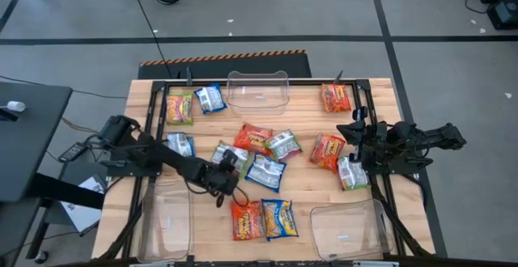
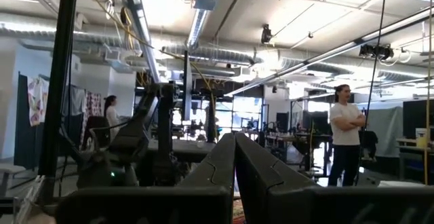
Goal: Sort Maruchan noodles
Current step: Put the green noodle pack into the bottom left transparent bin
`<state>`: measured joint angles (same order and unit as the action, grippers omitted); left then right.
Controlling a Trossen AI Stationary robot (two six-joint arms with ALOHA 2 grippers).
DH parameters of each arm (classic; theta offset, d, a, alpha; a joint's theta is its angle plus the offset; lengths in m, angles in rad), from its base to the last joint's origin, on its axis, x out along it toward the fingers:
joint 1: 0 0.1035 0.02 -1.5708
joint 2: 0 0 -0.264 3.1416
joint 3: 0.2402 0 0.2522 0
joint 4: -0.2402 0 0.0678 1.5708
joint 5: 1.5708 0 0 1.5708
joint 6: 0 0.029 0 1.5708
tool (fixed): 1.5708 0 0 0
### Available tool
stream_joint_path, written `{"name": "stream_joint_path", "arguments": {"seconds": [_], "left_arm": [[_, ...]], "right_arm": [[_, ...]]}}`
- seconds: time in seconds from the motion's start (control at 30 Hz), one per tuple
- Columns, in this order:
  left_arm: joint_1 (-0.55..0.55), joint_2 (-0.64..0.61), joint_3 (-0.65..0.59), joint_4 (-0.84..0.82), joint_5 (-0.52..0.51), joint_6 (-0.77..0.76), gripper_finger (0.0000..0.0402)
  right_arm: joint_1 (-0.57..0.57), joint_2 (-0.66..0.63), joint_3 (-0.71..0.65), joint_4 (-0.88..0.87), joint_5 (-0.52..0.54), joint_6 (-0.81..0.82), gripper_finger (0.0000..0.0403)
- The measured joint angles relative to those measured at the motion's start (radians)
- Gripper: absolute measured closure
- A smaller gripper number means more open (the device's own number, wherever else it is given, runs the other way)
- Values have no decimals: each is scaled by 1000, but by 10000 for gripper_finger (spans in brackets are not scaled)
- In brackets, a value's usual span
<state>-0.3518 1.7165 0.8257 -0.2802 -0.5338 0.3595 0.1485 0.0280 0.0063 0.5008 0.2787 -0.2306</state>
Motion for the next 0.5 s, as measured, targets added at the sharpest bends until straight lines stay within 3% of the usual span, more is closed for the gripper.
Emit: {"name": "stream_joint_path", "arguments": {"seconds": [0.17, 0.27, 0.5], "left_arm": [[22, 6, 0, 4, -46, -95, 389], [24, -2, 41, -85, -43, -139, 395], [33, -49, 328, -413, 59, -125, 398]], "right_arm": [[0, 0, 0, 21, 0, 0, 384], [0, 0, 0, 41, 0, 0, 384], [0, 0, 0, 52, -54, 56, 384]]}}
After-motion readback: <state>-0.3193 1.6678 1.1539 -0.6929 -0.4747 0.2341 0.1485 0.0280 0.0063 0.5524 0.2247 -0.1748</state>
